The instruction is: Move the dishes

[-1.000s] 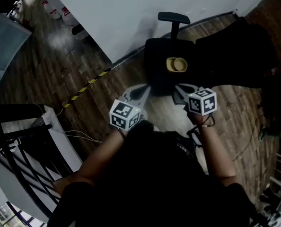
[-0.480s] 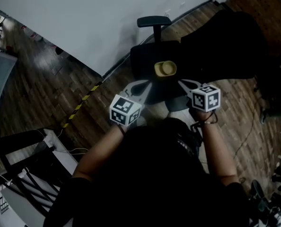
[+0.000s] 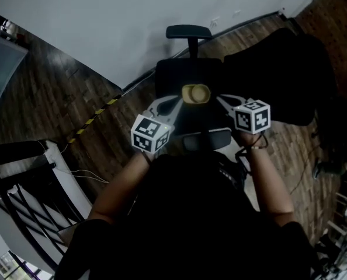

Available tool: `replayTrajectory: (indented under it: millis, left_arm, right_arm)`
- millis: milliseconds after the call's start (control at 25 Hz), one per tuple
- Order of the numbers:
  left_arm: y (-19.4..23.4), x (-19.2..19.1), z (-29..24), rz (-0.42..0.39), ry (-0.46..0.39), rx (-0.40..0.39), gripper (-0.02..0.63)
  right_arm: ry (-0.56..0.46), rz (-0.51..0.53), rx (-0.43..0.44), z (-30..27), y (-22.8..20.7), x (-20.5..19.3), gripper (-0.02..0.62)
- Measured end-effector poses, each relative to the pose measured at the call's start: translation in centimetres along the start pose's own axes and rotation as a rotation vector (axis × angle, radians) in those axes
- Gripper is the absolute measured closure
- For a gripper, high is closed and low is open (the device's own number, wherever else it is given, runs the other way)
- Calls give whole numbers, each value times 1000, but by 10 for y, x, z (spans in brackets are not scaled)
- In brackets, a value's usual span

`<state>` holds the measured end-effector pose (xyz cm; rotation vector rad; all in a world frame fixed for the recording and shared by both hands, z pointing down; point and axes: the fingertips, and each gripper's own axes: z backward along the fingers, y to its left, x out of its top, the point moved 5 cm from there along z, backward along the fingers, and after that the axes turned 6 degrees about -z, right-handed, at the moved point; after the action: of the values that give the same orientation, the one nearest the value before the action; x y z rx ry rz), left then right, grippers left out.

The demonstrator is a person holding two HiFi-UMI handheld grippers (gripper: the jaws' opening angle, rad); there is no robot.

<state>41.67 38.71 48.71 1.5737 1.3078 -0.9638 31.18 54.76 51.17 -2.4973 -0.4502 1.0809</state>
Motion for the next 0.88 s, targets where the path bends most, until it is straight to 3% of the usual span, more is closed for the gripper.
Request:
replayTrajectory:
  millis: [360,640,880]
  left_arm:
    - [-25,14,-70,59,1,185,611]
    - [-38,14,-91,44,57,218,611]
    - [-21,-1,-101,72,96,204,611]
  right_arm:
    - [110,99,115,17,-82,22,584]
    - [163,80,149,0,-119,20,584]
    - [221,30,137,-37,-141,10,583]
